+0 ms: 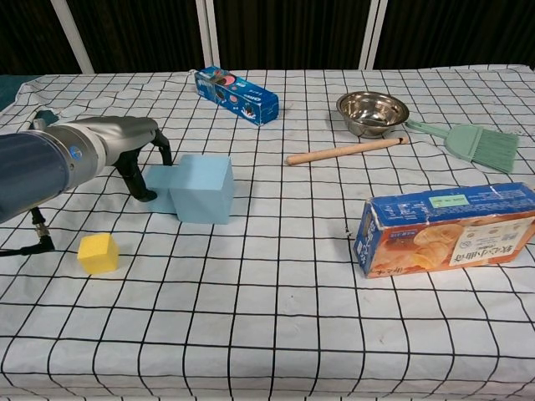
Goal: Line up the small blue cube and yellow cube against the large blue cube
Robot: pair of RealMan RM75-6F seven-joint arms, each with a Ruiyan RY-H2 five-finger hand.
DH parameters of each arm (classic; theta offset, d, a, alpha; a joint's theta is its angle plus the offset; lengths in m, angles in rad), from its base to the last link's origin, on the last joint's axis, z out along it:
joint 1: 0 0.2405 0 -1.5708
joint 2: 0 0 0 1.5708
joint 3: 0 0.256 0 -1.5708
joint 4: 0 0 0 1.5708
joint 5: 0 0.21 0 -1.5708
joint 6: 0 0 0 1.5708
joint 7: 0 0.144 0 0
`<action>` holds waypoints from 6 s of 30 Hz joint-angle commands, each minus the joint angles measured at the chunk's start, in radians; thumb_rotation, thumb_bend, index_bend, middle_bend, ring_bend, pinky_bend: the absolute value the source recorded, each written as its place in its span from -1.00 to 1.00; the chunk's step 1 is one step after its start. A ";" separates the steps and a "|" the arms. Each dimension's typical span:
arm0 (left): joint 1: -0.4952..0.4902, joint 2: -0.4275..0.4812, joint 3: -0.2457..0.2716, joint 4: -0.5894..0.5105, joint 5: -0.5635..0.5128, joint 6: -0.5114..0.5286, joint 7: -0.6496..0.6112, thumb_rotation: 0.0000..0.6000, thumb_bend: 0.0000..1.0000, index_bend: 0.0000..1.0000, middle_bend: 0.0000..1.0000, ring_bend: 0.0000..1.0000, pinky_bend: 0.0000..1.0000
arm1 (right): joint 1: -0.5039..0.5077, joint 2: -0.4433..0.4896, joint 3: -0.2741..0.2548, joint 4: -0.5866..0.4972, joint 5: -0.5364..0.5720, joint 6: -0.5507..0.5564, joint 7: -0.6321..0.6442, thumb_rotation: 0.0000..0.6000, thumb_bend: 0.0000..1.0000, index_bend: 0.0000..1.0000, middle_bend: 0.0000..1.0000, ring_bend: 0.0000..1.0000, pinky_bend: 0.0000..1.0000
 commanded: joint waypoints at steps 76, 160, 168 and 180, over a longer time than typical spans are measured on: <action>0.373 0.233 0.241 -0.297 0.441 0.016 -0.240 1.00 -0.53 -0.36 -0.84 -1.00 -1.00 | -0.003 0.004 -0.002 -0.007 -0.008 0.001 0.002 1.00 -0.64 -0.80 -0.90 -0.60 -0.76; 0.329 0.188 -0.011 -0.162 0.347 -0.018 -0.292 1.00 -0.25 -0.07 -0.72 -1.00 -1.00 | 0.000 -0.003 0.003 -0.012 0.008 -0.004 -0.014 1.00 -0.63 -0.80 -0.90 -0.60 -0.76; 0.249 0.158 -0.081 -0.018 0.284 -0.100 -0.275 1.00 -0.25 -0.08 -0.73 -1.00 -1.00 | 0.001 -0.006 0.005 -0.011 0.014 -0.003 -0.021 1.00 -0.63 -0.80 -0.90 -0.60 -0.76; 0.208 0.106 -0.074 0.079 0.245 -0.180 -0.288 1.00 -0.26 -0.08 -0.74 -1.00 -1.00 | 0.002 -0.007 0.005 -0.011 0.016 -0.005 -0.024 1.00 -0.63 -0.80 -0.90 -0.60 -0.76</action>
